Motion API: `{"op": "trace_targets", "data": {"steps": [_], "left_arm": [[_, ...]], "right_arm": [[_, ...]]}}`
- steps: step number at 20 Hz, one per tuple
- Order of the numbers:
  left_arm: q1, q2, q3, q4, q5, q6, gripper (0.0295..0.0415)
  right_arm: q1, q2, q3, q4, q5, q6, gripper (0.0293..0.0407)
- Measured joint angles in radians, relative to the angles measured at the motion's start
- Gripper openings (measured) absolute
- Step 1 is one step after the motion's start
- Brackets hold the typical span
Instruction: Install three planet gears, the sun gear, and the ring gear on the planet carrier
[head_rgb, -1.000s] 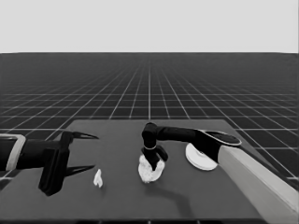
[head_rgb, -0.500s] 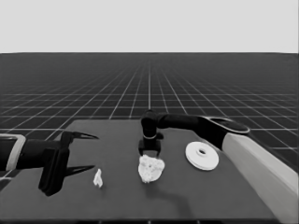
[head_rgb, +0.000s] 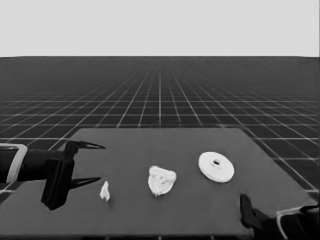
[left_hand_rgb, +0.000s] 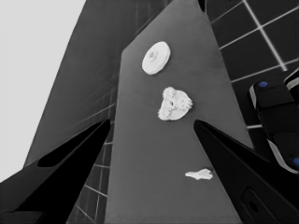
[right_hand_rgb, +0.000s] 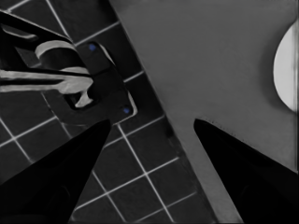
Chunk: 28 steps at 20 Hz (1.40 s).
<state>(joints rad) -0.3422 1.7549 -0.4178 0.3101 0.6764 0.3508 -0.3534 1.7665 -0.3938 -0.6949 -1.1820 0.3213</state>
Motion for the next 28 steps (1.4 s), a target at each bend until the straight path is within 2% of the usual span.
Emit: {"op": "trace_targets", "data": {"steps": [1, 2, 3, 4, 6, 10, 11, 13, 20, 21, 22, 28], "left_arm": [[0.0, 0.0, 0.0, 0.0, 0.0, 0.0, 0.0385], [0.0, 0.0, 0.0, 0.0, 0.0, 0.0, 0.0385], [0.0, 0.0, 0.0, 0.0, 0.0, 0.0, 0.0385], [0.0, 0.0, 0.0, 0.0, 0.0, 0.0, 0.0385], [0.0, 0.0, 0.0, 0.0, 0.0, 0.0, 0.0385], [0.0, 0.0, 0.0, 0.0, 0.0, 0.0, 0.0385], [0.0, 0.0, 0.0, 0.0, 0.0, 0.0, 0.0385], [0.0, 0.0, 0.0, 0.0, 0.0, 0.0, 0.0385], [0.0, 0.0, 0.0, 0.0, 0.0, 0.0, 0.0385], [0.0, 0.0, 0.0, 0.0, 0.0, 0.0, 0.0385], [0.0, 0.0, 0.0, 0.0, 0.0, 0.0, 0.0385], [0.0, 0.0, 0.0, 0.0, 0.0, 0.0, 0.0385]], "right_arm": [[0.34, 0.178, -0.306, 0.468, -0.101, 0.26, 0.0396], [0.45, 0.342, -0.661, 0.583, -0.174, 0.342, 0.0393], [0.451, 0.464, -0.919, 0.607, -0.228, 0.367, 0.0389], [0.447, 0.551, -1.103, 0.618, -0.261, 0.365, 0.0387], [0.441, 0.652, -1.316, 0.626, -0.292, 0.342, 0.0385], [0.438, 0.713, -1.444, 0.628, -0.306, 0.316, 0.0385], [0.372, 0.731, -1.483, 0.585, -0.247, 0.302, 0.0385], [0.294, 0.763, -1.55, 0.552, -0.189, 0.276, 0.0385], [0.262, 0.787, -1.599, 0.539, -0.157, 0.256, 0.0385], [0.262, 0.786, -1.599, 0.539, -0.157, 0.255, 0.0361], [0.263, 0.787, -1.599, 0.539, -0.157, 0.255, 0.0348], [0.263, 0.787, -1.6, 0.538, -0.156, 0.255, 0.0348]]}}
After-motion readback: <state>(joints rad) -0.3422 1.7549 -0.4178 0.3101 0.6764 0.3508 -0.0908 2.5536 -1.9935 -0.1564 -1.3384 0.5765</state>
